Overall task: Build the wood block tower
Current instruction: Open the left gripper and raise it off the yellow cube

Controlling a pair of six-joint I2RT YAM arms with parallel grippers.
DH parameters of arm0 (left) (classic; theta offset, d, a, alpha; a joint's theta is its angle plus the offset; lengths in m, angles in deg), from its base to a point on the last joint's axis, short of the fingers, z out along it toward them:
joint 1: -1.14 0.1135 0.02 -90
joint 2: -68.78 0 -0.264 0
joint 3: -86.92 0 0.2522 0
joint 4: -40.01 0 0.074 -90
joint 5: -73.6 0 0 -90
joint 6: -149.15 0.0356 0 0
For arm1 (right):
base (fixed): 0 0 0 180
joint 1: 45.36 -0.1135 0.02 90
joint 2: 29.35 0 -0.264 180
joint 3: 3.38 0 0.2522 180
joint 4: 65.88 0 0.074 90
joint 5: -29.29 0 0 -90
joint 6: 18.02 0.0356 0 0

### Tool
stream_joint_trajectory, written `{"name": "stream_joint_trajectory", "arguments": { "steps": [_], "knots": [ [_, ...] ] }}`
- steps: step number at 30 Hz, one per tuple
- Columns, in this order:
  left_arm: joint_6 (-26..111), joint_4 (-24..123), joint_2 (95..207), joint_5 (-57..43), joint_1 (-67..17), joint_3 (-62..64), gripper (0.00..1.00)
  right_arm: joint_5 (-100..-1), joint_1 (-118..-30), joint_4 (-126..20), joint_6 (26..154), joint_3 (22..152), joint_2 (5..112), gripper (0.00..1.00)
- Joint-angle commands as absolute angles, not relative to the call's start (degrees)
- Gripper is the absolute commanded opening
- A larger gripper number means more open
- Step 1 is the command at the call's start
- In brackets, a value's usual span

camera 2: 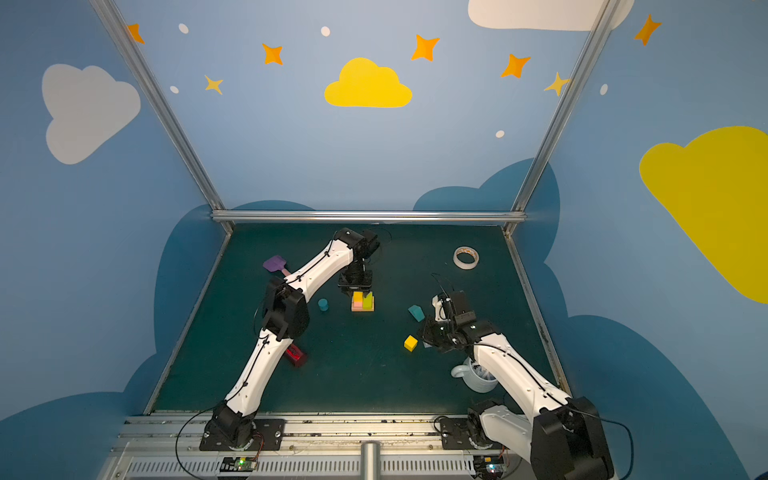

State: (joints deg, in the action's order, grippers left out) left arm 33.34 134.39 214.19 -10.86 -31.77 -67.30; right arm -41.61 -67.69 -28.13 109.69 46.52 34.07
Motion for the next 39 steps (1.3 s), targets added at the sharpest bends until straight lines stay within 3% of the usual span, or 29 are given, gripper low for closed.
{"name": "stream_joint_trajectory", "arguments": {
  "steps": [1,5,8,12,15,25,39],
  "knots": [
    [33.13,135.77,212.35,-10.63,-31.57,-68.71,0.52,-41.33,-67.51,-28.35,110.18,46.46,34.37,0.06],
    [33.03,135.26,210.45,-9.77,-31.62,-69.2,0.56,-40.78,-67.5,-27.72,109.39,47.13,34.85,0.09],
    [33.01,135.35,208.72,-9.37,-31.43,-70.35,0.59,-40.08,-67.51,-25.43,107.04,48.6,36.39,0.16],
    [33.44,135.58,205.54,-9.75,-31.12,-70.87,0.61,-38.94,-67.68,-20.55,102.03,53.42,39.25,0.4],
    [33.69,135.68,202.81,-10.4,-30.94,-70.82,0.61,-39.51,-68.08,-16.03,98.33,57.22,41.44,0.52],
    [34.98,129.57,187.95,-10.96,-30.94,-61.43,0.61,-43.8,-72.62,-8.62,94.19,64.69,46.66,0.53],
    [33.19,95.9,148.16,-5.5,-30.18,-10.63,0.59,-50.21,-76.19,4.66,79.45,77.02,61.01,0.61]
  ]
}}
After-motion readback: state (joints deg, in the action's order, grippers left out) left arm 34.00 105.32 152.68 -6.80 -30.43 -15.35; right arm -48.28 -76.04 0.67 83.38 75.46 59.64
